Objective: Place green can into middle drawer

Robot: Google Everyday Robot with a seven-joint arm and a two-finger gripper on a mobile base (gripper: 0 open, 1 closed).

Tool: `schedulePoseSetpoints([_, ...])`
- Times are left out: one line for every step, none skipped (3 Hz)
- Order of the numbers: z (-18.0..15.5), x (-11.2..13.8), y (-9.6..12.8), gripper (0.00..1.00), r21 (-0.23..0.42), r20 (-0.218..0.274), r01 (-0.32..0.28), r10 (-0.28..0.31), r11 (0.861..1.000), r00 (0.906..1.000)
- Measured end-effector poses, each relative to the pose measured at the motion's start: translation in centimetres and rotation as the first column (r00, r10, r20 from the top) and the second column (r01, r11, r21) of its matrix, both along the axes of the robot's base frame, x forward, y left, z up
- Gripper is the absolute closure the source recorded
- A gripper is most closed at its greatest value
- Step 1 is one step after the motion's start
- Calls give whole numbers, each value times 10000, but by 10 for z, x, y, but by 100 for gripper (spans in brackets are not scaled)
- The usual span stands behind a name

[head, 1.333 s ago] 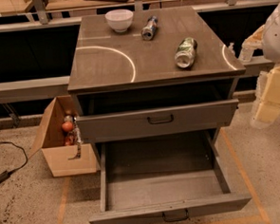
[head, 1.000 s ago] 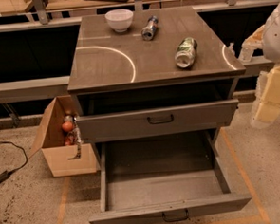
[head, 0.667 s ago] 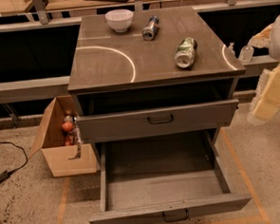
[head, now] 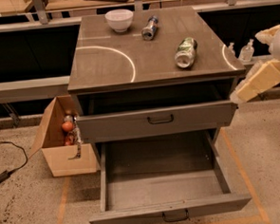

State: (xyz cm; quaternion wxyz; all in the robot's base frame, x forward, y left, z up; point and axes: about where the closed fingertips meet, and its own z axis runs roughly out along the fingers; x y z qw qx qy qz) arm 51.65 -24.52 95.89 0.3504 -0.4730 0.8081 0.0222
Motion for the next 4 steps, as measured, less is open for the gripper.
schedulePoseSetpoints([-19,49,7,0,974,1041,-219,117,9950,9945])
schedulePoseSetpoints([-35,108,15,0,1806,2250,-272,-143,9832,9743])
schedulePoseSetpoints([-35,107,16,0,1856,2222,-262,-160,9823,9749])
schedulePoseSetpoints([-41,109,19,0,2432,2174,48,-594,9700,9743])
